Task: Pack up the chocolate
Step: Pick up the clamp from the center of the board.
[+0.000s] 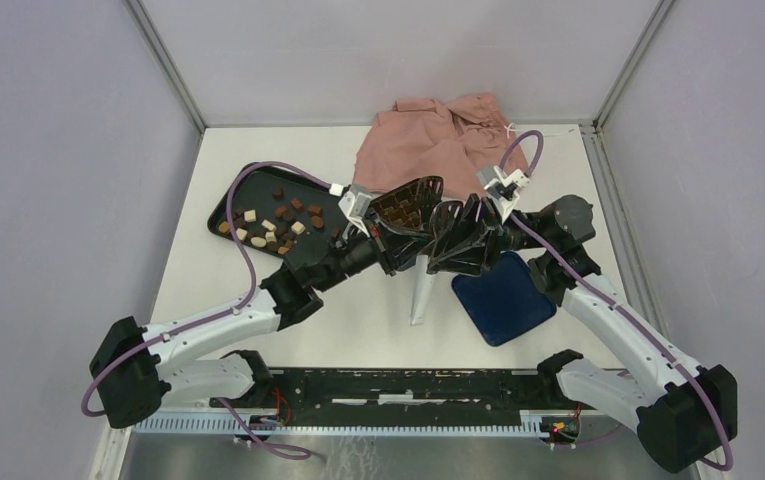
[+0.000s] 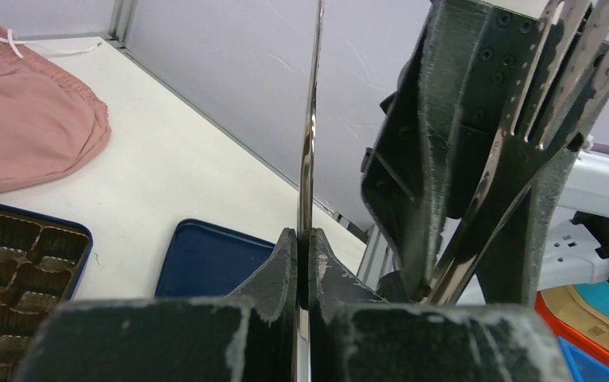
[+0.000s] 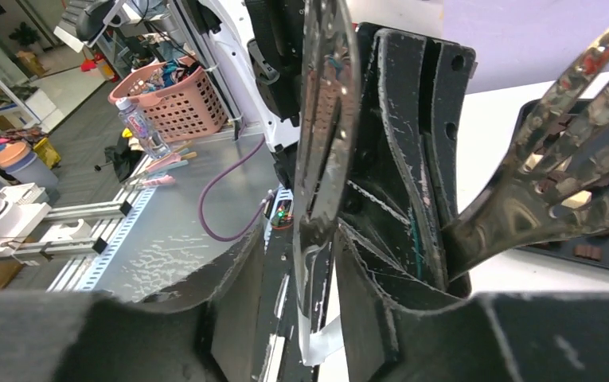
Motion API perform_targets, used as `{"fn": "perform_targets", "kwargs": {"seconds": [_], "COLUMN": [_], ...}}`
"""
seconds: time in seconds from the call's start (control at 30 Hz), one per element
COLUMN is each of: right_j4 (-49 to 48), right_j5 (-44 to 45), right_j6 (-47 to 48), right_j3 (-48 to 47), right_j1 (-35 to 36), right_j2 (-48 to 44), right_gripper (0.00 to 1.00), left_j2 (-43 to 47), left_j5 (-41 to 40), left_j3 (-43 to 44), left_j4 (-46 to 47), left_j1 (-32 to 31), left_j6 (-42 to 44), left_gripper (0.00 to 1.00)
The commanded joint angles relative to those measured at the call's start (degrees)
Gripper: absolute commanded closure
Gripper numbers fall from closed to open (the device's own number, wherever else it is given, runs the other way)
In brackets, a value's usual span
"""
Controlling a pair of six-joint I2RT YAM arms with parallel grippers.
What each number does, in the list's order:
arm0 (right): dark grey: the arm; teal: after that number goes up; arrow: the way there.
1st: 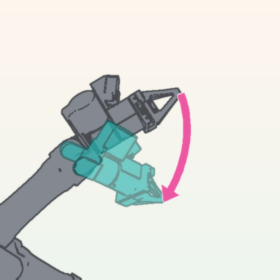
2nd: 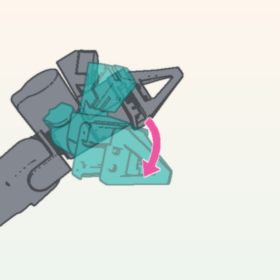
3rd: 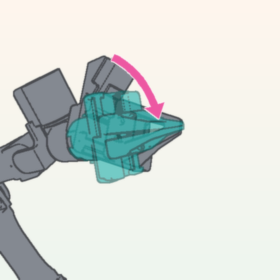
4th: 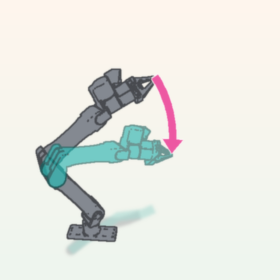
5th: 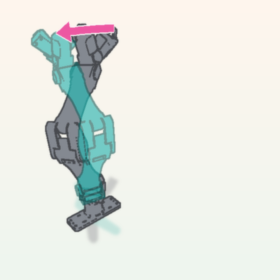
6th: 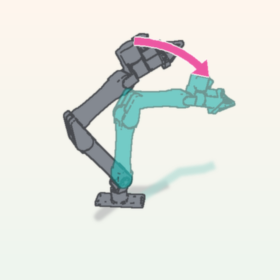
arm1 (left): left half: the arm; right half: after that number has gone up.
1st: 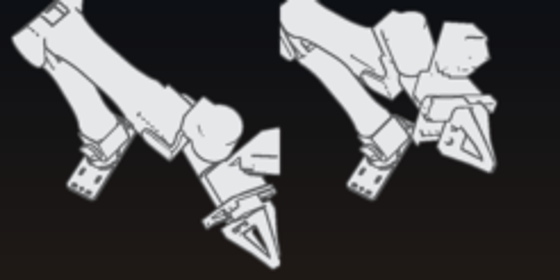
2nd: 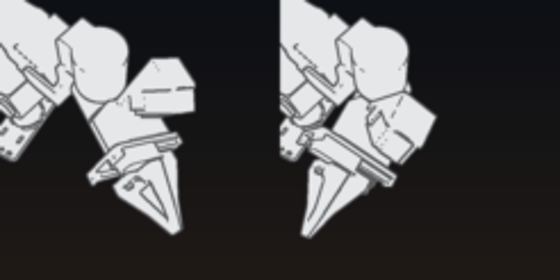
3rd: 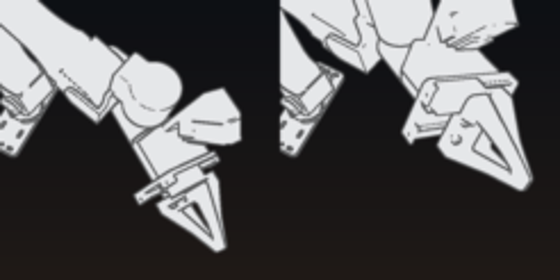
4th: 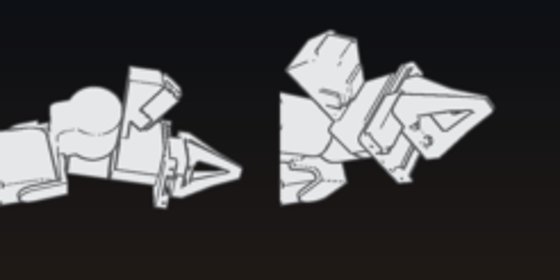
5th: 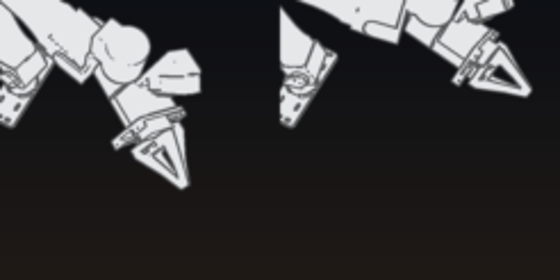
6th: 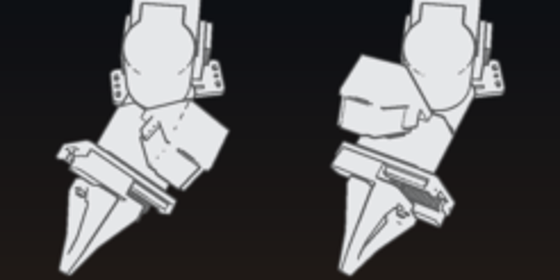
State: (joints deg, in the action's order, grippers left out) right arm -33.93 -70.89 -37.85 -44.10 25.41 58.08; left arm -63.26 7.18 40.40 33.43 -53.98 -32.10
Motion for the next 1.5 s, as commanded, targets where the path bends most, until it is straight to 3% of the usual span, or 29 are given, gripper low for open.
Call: {"fn": "perform_targets", "kwargs": {"seconds": [0.0,0.1,0.23,0.37,0.53,0.63,0.77,0.8,1.13,1.2,1.33,1.47], "right_j4": [-6.88,-8.40,-13.22,-20.08,-18.76,-8.55,20.07,23.27,18.67,17.63,12.64,8.97], "right_j5": [0.87,0.97,-0.16,-1.31,-1.66,-1.55,1.45,1.87,0.10,0.31,0.05,-0.87], "right_j6": [-4.77,-6.04,-9.70,-14.59,-13.36,-5.66,16.67,19.73,15.76,15.04,11.11,7.57], "right_j3": [1.09,1.94,2.08,1.67,1.53,-0.35,-8.17,-9.12,-8.58,-8.25,-7.34,-7.75], "right_j1": [0.48,0.57,0.79,1.26,1.40,1.56,1.66,1.75,1.65,1.58,0.74,-1.12], "right_j2": [0.36,0.39,0.03,-0.64,-1.27,-1.40,-1.21,-1.17,-1.22,-0.82,0.74,1.14], "right_gripper": [0.67,0.88,1.00,1.00,1.00,1.00,1.00,1.00,1.00,1.00,1.00,1.00], "left_j2": [-0.81,-1.18,-1.92,-5.19,-11.41,-15.25,-18.28,-18.77,-19.88,-19.71,-17.76,-12.63], "left_j5": [2.10,2.70,3.76,4.59,5.54,6.17,5.97,6.04,9.88,13.51,17.72,17.34], "left_j3": [1.23,0.75,-0.89,-2.11,-0.19,3.00,4.15,4.04,2.51,1.37,-0.73,-3.87], "left_j4": [7.17,8.76,11.06,11.15,8.07,3.16,0.64,0.62,5.70,11.21,21.14,20.76], "left_j1": [1.66,3.03,6.99,11.89,14.10,14.39,15.38,15.73,17.14,17.19,17.07,17.15], "left_j6": [-1.50,-2.84,-6.16,-9.16,-11.56,-11.58,-12.64,-12.91,-14.62,-16.07,-19.74,-18.66], "left_gripper": [0.98,0.98,0.98,0.98,0.98,0.98,0.98,0.98,0.98,0.90,0.52,0.39]}}
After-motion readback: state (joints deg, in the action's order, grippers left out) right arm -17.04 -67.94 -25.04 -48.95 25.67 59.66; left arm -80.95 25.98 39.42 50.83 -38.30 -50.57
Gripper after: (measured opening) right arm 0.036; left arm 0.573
